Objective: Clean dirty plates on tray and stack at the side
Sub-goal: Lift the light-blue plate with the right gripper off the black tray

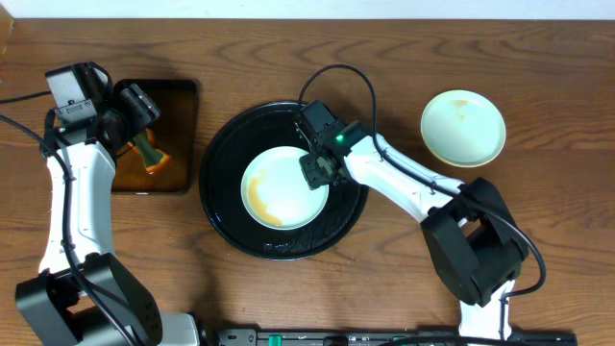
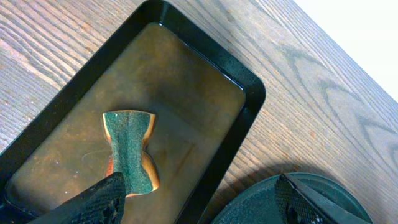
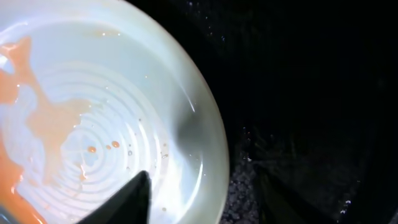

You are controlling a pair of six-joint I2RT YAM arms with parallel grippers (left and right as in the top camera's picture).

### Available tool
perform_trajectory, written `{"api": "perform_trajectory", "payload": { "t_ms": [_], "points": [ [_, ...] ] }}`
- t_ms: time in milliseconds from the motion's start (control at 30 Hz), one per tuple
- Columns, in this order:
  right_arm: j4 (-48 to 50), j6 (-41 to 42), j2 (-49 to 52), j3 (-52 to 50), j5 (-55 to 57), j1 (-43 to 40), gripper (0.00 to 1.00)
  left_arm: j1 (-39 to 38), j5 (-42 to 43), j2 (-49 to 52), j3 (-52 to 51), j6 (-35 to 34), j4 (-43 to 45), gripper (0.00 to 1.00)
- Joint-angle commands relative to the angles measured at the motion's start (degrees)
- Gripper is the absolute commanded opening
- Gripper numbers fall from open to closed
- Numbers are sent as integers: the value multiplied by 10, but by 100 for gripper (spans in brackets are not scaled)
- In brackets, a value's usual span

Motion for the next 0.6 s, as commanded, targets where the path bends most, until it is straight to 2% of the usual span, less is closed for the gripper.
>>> {"api": "perform_trajectory", "payload": {
  "t_ms": [0, 67, 233, 333, 467, 567],
  "points": [
    [0, 17, 28, 4, -13, -8, 28, 2, 3, 2, 2, 3, -1, 77],
    [0, 24, 36, 4, -16, -8, 20, 2, 3, 2, 2, 3, -1, 77],
    [0, 24, 47, 4, -16, -8, 17, 2, 3, 2, 2, 3, -1, 78],
    [0, 25, 48, 4, -19, -8, 1, 2, 3, 2, 2, 3, -1, 78],
    [12, 24, 48, 4, -72, -8, 1, 2, 3, 2, 2, 3, -1, 78],
    [44, 24, 34, 4, -155, -10, 1, 2, 3, 2, 2, 3, -1, 78]
  ]
}}
